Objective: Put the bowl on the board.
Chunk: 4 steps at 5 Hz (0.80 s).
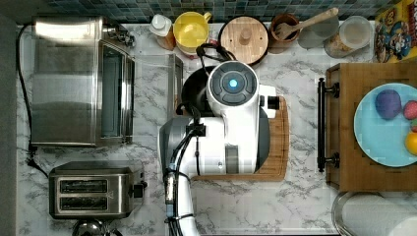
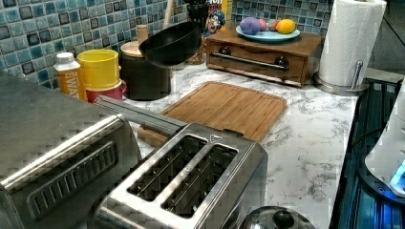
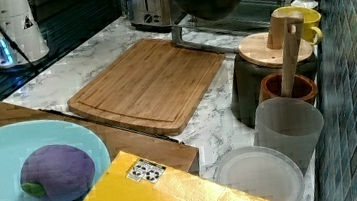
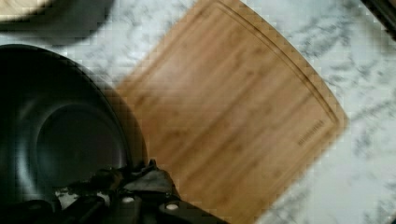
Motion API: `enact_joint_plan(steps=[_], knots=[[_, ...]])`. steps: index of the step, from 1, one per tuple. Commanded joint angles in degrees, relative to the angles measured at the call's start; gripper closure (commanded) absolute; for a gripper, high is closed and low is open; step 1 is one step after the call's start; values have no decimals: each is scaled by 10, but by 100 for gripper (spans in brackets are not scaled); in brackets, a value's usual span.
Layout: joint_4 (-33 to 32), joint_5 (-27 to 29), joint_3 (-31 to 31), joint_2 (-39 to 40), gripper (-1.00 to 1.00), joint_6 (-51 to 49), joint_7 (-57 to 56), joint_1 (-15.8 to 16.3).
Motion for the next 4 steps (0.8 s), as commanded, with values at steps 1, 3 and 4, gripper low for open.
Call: enact_joint_plan(steps=[1, 3, 4], knots=[[-165, 28, -61, -87, 100, 112, 69, -48], [-257, 16, -92, -139, 100, 188, 117, -66], [-293, -3, -97, -160, 100, 224, 157, -78]])
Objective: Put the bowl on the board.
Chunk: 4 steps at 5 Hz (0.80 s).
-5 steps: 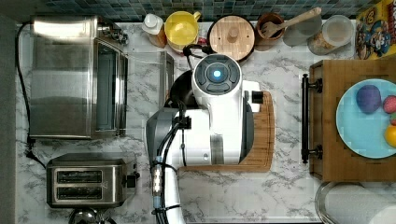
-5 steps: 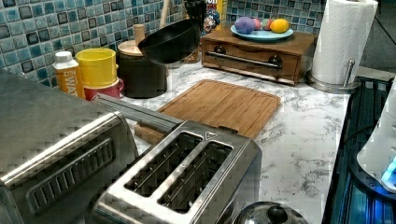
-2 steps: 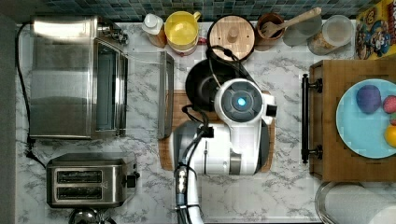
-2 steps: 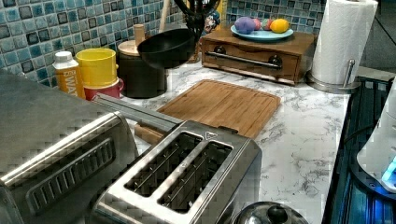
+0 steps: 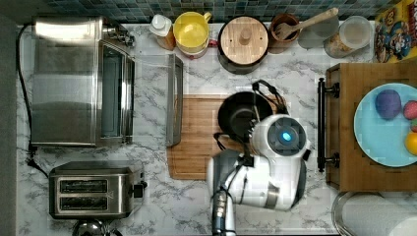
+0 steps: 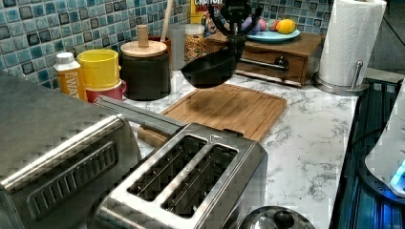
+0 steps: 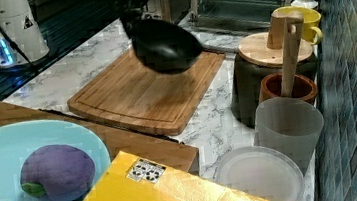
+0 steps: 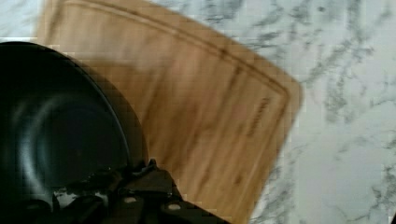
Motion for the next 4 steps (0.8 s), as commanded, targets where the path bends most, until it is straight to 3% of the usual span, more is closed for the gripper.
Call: enact_joint_plan(steps=[1, 4], knots=[[-84, -22, -22, -89, 100, 93, 95, -39], [-81, -22, -20, -33, 100, 105, 107, -49]])
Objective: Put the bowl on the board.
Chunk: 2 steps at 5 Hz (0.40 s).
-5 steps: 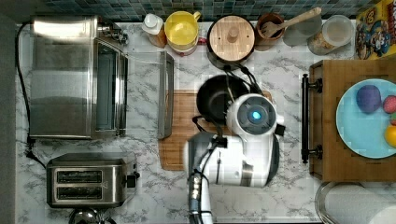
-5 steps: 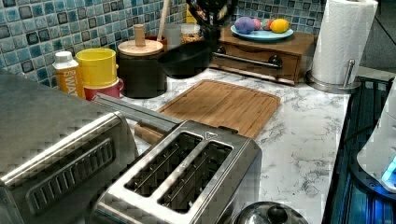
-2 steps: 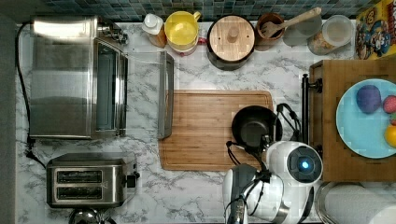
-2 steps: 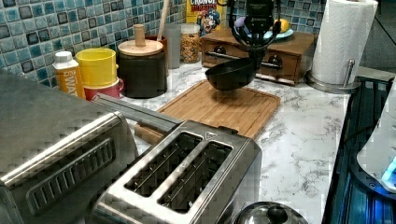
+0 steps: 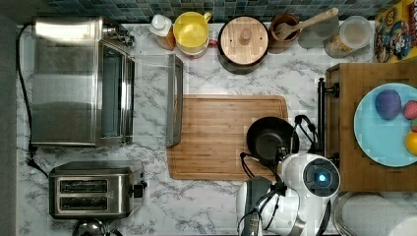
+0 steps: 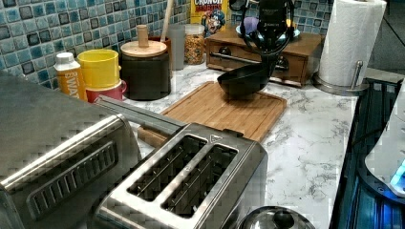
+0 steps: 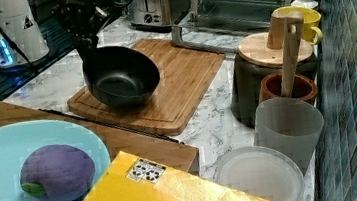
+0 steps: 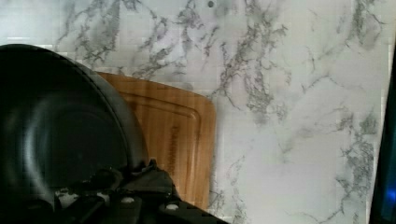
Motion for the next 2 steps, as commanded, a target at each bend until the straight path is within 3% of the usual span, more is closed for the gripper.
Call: enact_joint_plan(steps=[1, 2], knots=[[29, -1, 18, 23, 100, 43, 22, 10], [40, 4, 22, 43, 100, 38, 21, 8]])
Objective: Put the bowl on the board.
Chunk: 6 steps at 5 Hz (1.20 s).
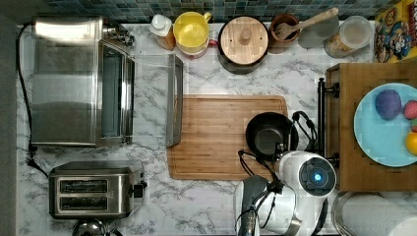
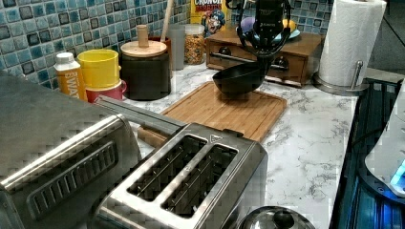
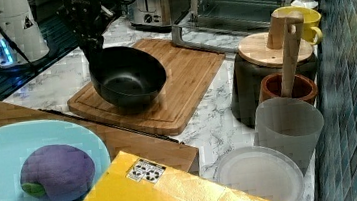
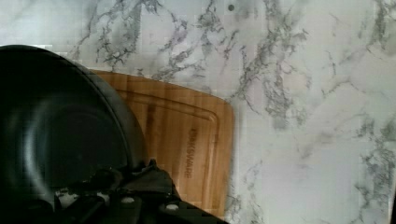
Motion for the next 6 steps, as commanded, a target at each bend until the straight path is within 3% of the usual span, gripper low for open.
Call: enact_joint_plan(steps=[1, 2, 6], knots=[[57, 8, 15, 51, 100, -8, 17, 12], [60, 15, 13, 51, 0, -11, 8, 17], [61, 9, 16, 37, 0, -25, 3, 14]])
